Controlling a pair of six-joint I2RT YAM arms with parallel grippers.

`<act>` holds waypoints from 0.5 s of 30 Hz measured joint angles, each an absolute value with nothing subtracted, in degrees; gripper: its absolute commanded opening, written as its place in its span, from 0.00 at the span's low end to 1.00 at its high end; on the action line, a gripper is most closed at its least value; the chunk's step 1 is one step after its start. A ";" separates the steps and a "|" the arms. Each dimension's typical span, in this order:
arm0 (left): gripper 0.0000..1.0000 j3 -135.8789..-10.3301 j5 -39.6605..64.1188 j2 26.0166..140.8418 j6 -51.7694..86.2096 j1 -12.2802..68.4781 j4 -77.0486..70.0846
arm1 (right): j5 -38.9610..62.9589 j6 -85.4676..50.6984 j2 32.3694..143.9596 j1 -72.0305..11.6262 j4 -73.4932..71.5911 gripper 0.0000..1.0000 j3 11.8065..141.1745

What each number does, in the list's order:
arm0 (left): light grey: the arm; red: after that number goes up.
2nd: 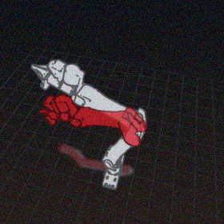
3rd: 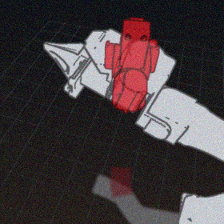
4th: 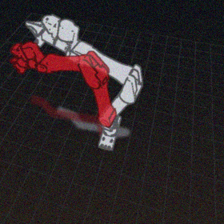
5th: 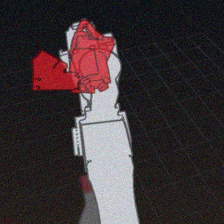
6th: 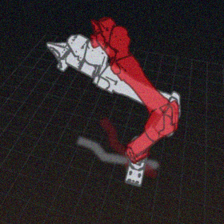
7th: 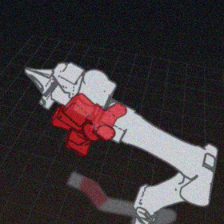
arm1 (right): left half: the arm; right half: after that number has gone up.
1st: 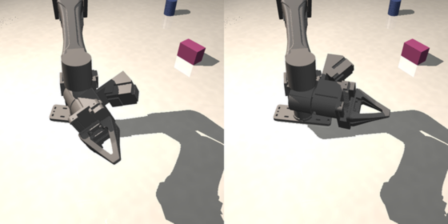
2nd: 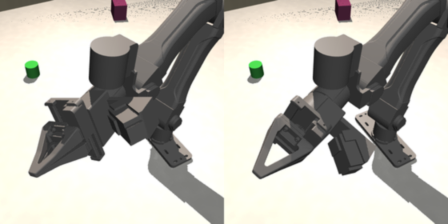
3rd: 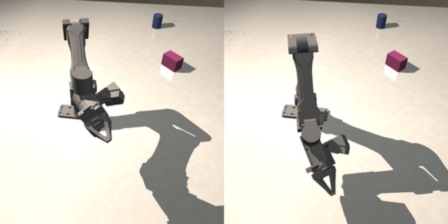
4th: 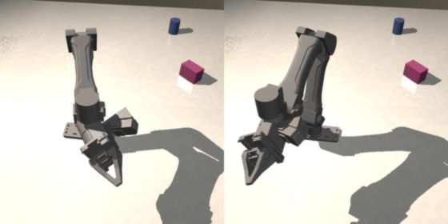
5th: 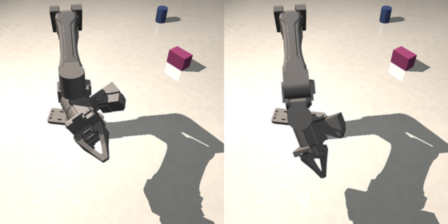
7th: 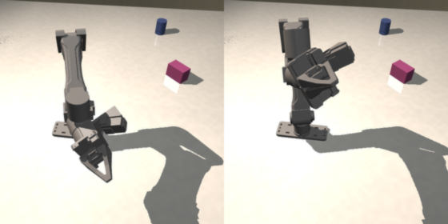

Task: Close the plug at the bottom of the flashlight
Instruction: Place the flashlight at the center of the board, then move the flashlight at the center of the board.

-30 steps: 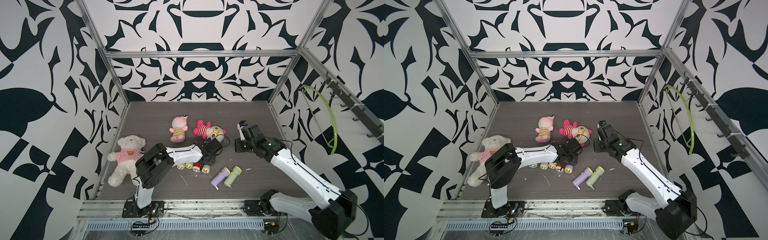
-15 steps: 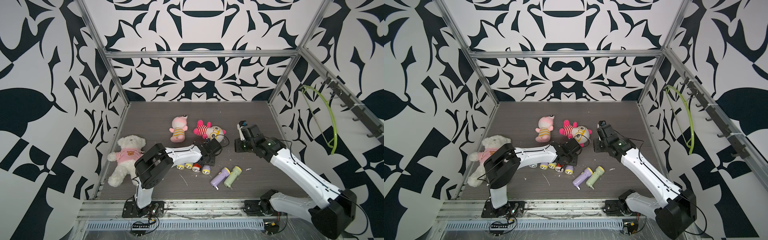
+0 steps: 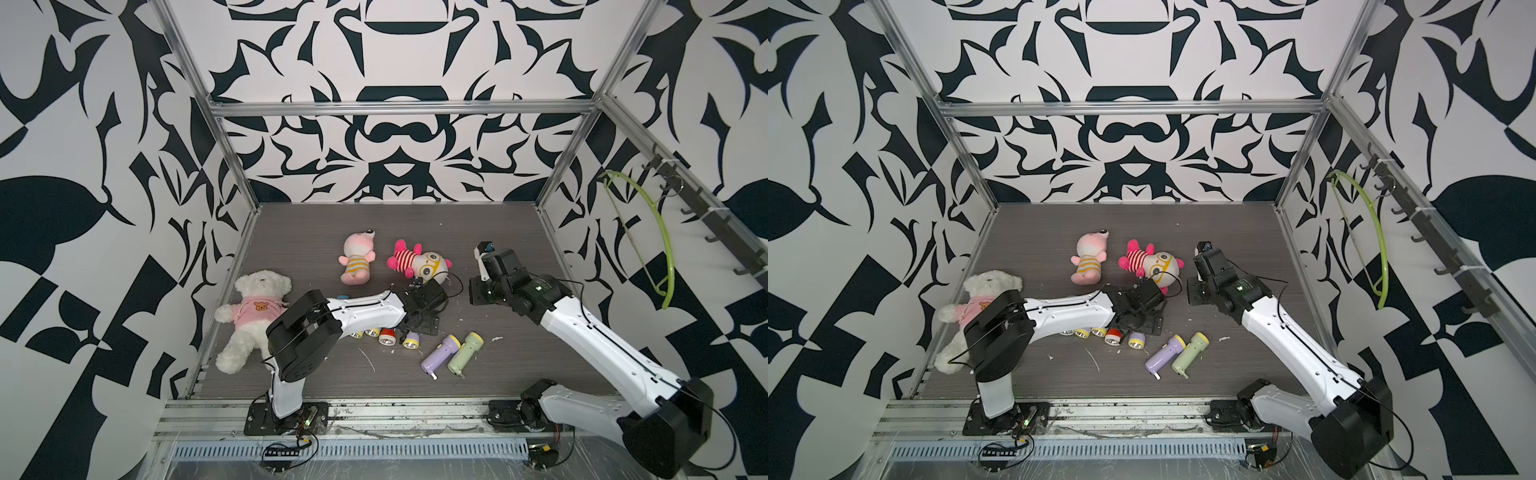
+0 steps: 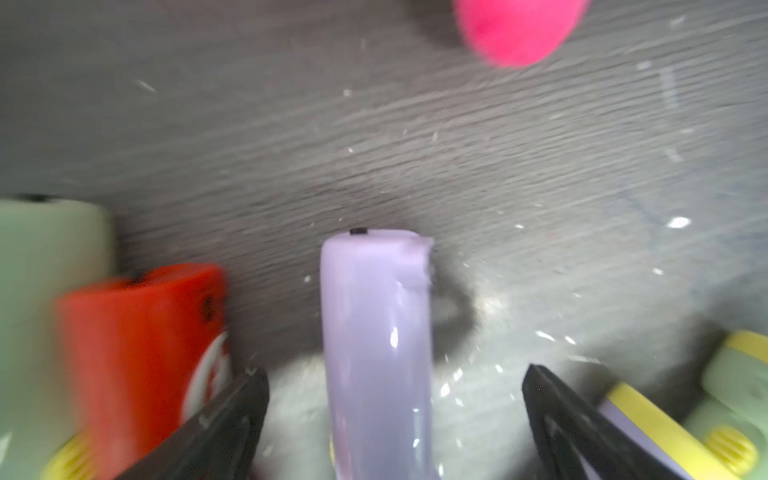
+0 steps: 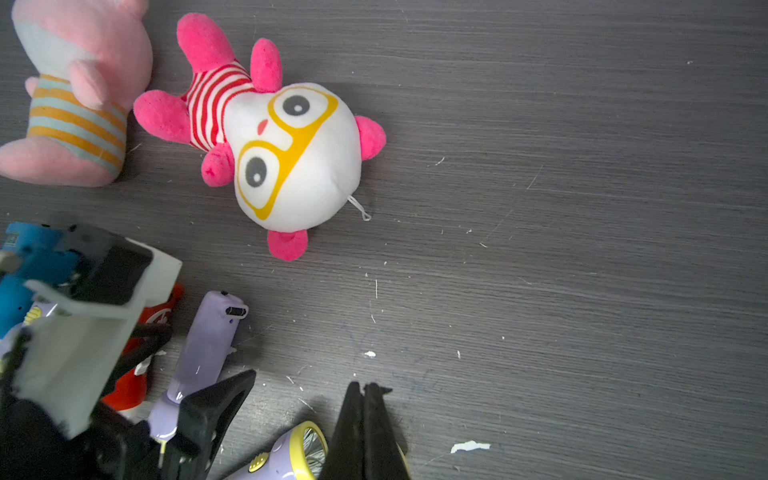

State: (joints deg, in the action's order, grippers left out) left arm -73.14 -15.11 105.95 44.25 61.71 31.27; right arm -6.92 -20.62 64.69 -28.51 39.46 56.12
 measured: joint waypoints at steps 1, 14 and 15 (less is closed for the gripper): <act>0.99 -74.19 -16.88 104.88 43.94 62.43 32.34 | -6.94 -20.62 64.69 -28.51 39.48 0.00 56.12; 1.00 -84.27 -41.58 86.41 35.03 66.02 34.48 | -7.35 -21.54 64.66 -28.51 40.97 0.00 56.47; 1.00 -83.70 -42.30 85.17 33.76 66.00 33.43 | -7.35 -21.69 64.66 -28.51 41.10 0.00 56.53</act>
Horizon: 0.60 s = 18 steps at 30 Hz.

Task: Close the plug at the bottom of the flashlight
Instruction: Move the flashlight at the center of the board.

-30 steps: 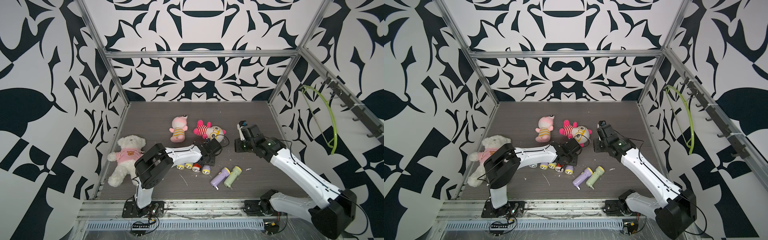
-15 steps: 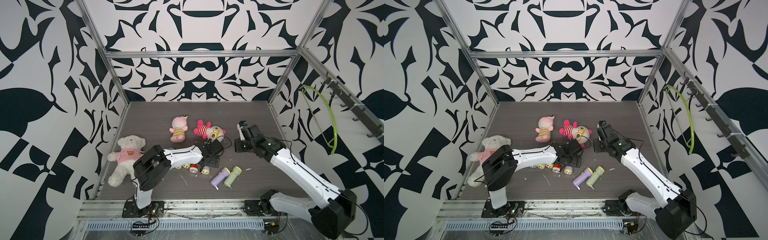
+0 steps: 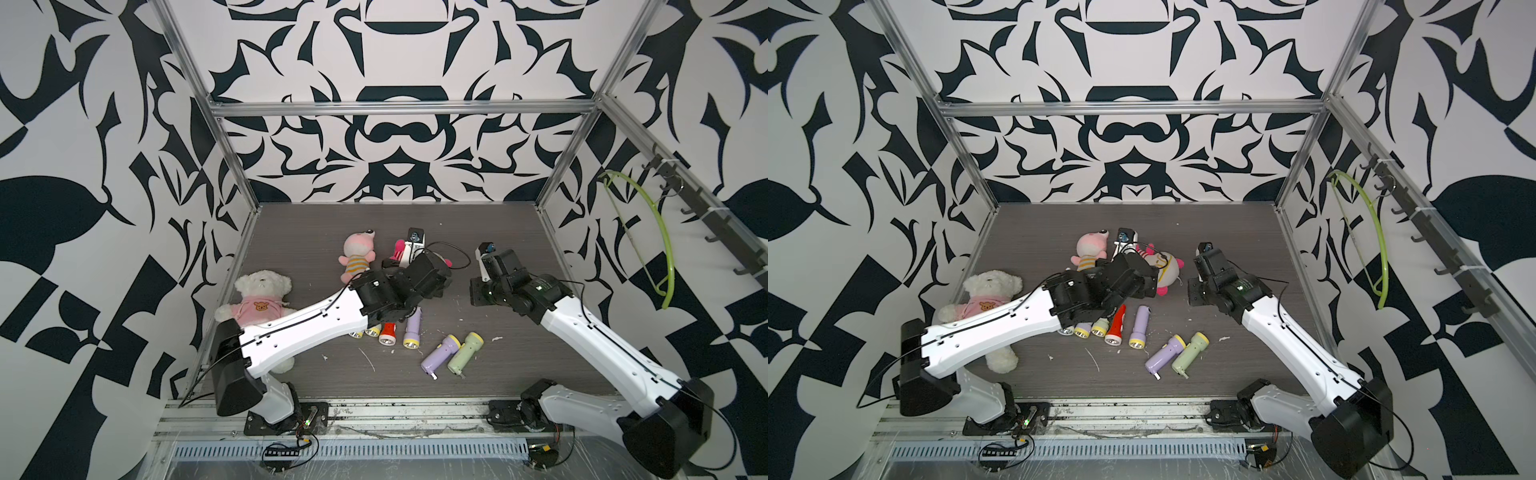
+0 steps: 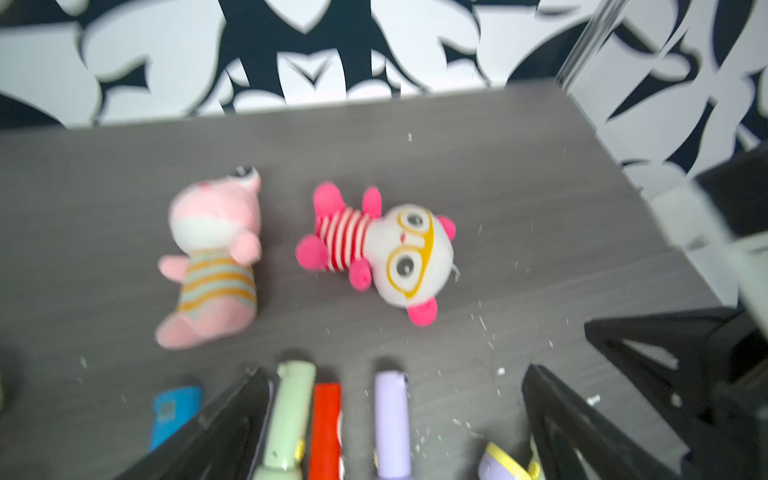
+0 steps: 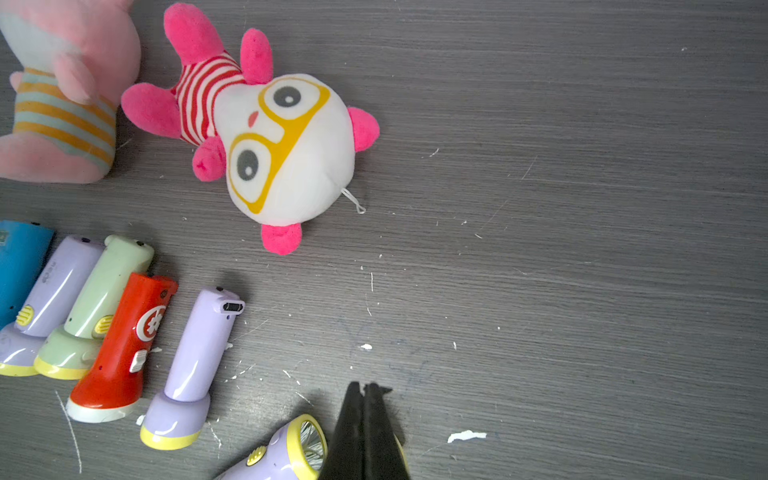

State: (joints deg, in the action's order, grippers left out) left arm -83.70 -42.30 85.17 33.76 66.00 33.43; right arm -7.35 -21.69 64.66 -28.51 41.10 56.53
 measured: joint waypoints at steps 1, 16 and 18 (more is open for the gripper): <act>0.99 -82.81 -42.96 83.83 32.51 66.02 32.08 | -7.35 -21.96 64.66 -28.51 41.32 0.00 56.66; 0.99 -76.18 -46.89 77.95 18.00 68.42 17.89 | -6.94 -24.32 68.97 -28.53 42.06 0.00 59.20; 1.00 -74.83 -47.18 77.71 16.40 68.18 15.94 | -6.94 -24.40 69.10 -28.53 42.17 0.00 59.29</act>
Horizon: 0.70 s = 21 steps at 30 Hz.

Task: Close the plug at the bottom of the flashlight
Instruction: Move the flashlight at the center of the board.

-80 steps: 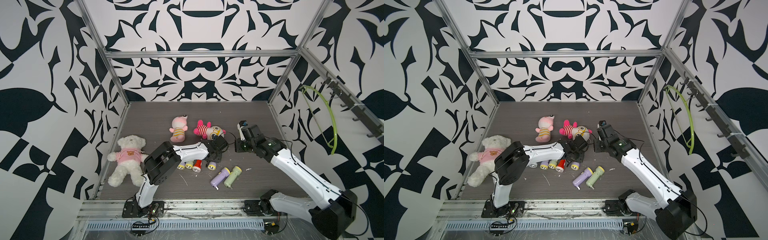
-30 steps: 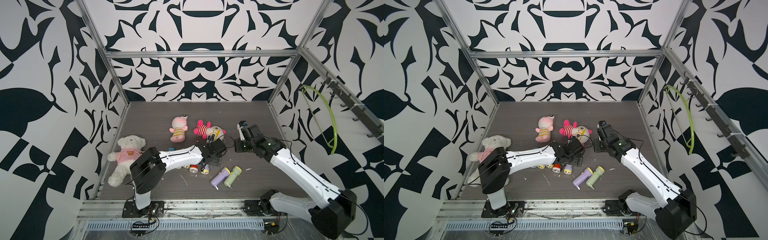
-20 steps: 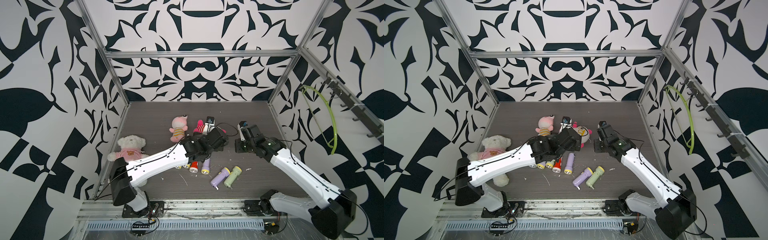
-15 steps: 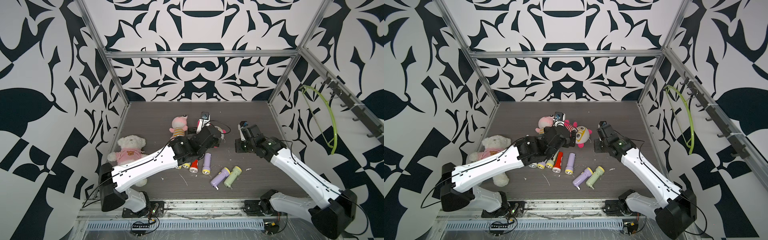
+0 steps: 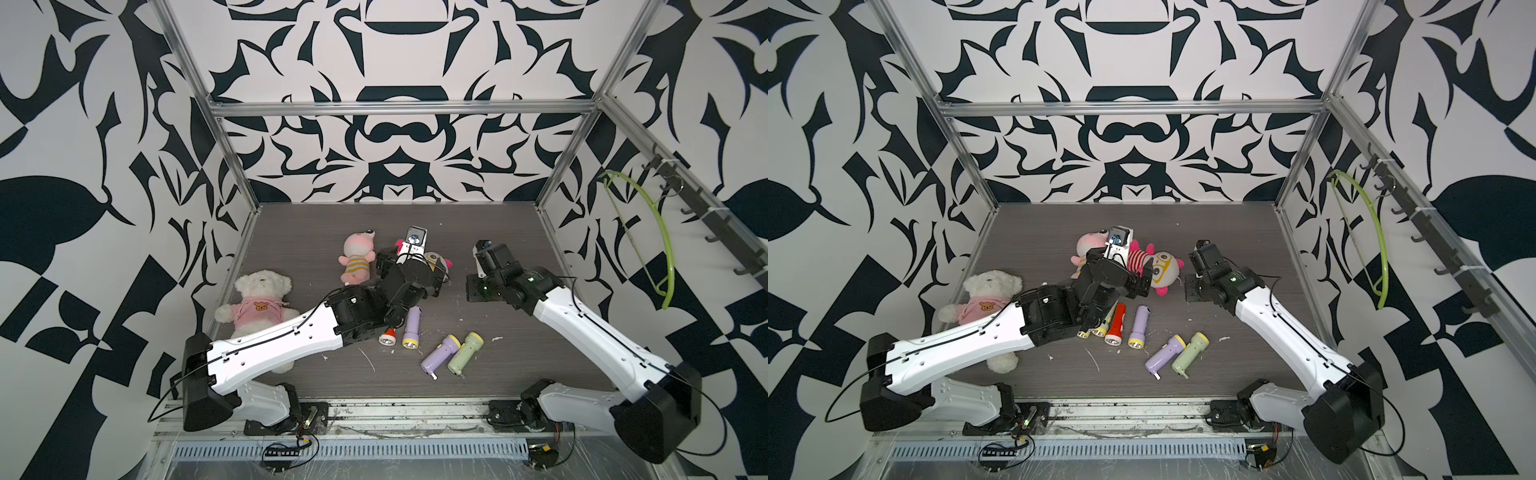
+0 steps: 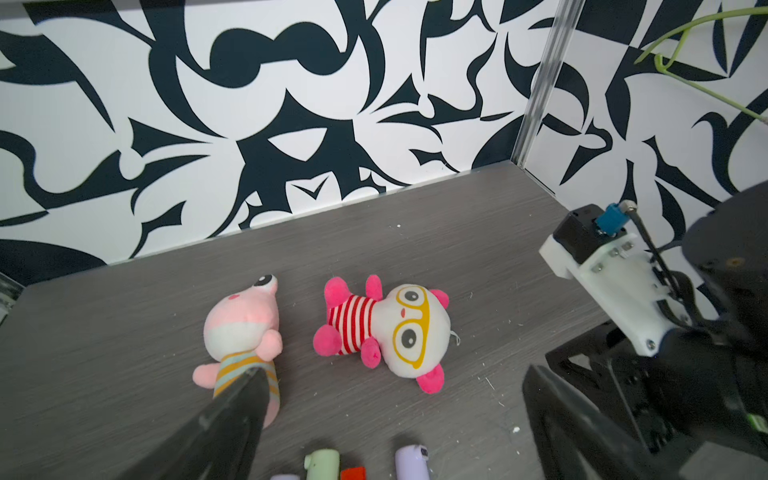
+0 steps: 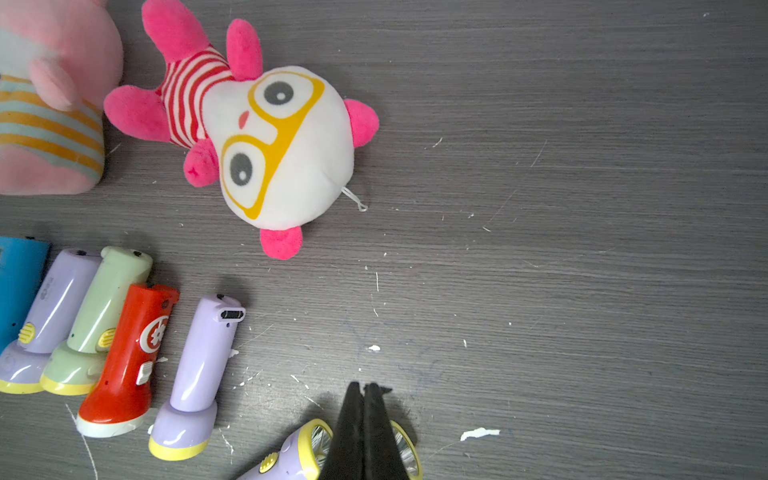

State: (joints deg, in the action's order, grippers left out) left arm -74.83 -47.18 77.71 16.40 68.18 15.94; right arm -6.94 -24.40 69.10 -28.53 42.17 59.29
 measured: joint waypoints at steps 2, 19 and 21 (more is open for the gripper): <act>0.98 -73.69 -46.35 77.62 14.83 67.51 14.68 | -6.94 -24.56 69.06 -28.53 42.35 0.00 59.42; 0.45 -67.96 -17.87 84.36 23.31 65.84 18.65 | -6.07 -24.91 62.22 -28.51 46.92 0.00 58.48; 0.44 -65.89 -13.61 85.45 25.12 65.87 18.96 | -3.29 -23.99 62.02 -28.53 47.13 0.00 58.22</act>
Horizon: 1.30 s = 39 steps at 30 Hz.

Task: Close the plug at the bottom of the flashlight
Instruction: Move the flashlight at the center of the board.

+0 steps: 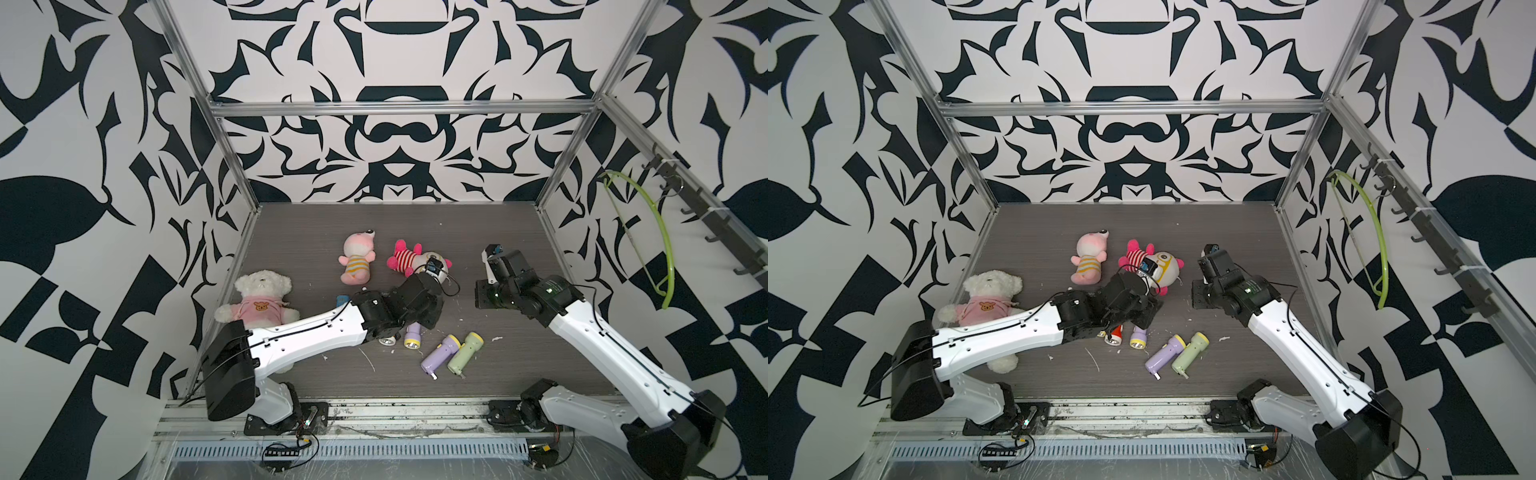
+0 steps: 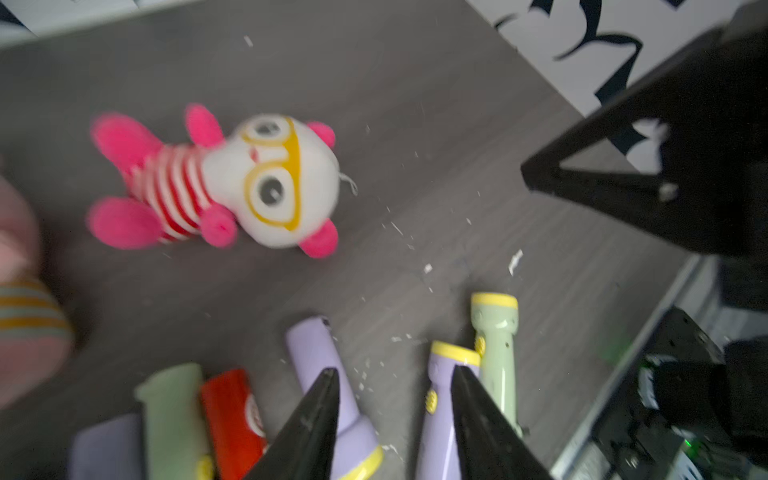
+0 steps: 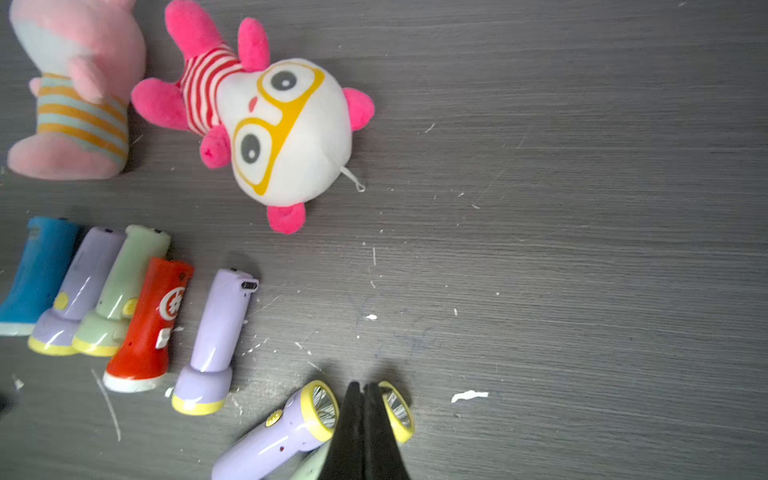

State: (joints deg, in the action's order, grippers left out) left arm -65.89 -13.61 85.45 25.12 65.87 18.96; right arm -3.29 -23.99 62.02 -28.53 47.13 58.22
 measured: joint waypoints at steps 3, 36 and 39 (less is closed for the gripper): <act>0.42 -60.66 -7.94 84.64 28.95 65.87 18.04 | 0.16 -22.70 61.84 -29.58 47.22 0.00 56.07; 0.31 -48.42 3.70 95.00 50.92 71.96 8.64 | 7.73 -25.32 75.61 -41.15 37.58 0.00 46.65; 0.32 -51.22 4.58 97.69 49.56 70.30 8.51 | 7.01 -25.32 77.41 -41.15 37.32 0.00 46.65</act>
State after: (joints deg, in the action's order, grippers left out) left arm -51.22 4.58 97.69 49.56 70.30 8.51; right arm 7.01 -25.32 77.41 -41.15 37.32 46.65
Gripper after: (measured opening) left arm 0.313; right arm 0.046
